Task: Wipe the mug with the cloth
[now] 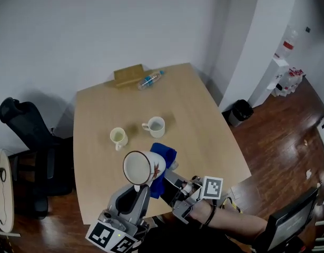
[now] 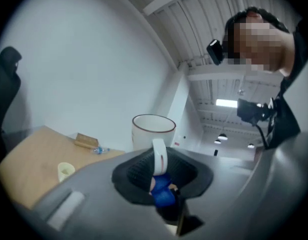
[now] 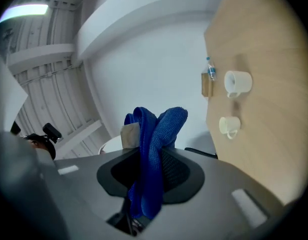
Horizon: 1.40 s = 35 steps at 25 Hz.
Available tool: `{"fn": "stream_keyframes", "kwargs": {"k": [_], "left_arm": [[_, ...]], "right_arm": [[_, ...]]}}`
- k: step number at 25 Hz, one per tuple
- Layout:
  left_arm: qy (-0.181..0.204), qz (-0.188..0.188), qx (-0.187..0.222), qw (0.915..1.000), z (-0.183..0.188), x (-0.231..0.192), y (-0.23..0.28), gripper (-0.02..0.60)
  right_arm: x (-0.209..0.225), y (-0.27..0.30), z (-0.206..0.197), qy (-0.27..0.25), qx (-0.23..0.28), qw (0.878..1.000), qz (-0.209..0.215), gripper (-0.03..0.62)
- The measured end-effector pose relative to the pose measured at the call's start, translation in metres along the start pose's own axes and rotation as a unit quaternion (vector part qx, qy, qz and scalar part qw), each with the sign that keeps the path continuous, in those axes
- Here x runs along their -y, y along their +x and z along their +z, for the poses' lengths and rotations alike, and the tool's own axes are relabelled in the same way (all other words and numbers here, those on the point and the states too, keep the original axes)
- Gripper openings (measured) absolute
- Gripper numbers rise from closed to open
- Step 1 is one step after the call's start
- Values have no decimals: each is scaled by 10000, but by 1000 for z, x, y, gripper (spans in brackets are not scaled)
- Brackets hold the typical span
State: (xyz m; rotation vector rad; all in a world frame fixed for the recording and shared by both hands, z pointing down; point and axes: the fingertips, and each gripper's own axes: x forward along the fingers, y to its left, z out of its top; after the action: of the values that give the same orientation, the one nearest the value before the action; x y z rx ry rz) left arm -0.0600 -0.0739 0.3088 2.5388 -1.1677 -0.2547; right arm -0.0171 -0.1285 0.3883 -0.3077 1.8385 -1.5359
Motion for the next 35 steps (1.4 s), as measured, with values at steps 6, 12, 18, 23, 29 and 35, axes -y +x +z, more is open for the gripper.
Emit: {"fn": "stream_keyframes", "kwargs": {"k": [6, 12, 18, 23, 29, 35], "left_arm": [[157, 338, -348, 9987, -17, -26, 1, 66], [67, 561, -559, 9968, -35, -51, -20, 66], [719, 1024, -944, 9876, -83, -79, -38, 66], [1086, 1450, -1460, 9726, -153, -123, -44, 66], [914, 1924, -1983, 9567, -222, -165, -62, 66], [432, 2090, -2076, 9546, -253, -177, -69, 66]], "right_arm": [[10, -17, -7, -465, -507, 9974, -228, 107], [-5, -33, 43, -1551, -370, 9868, -293, 107], [-14, -55, 90, -3852, -806, 9099, -1313, 109], [43, -81, 86, -5997, -2229, 7269, -2495, 109], [160, -101, 51, -7067, -4068, 4825, -3197, 109], [231, -118, 19, -7318, -5414, 2982, -2871, 109]]}}
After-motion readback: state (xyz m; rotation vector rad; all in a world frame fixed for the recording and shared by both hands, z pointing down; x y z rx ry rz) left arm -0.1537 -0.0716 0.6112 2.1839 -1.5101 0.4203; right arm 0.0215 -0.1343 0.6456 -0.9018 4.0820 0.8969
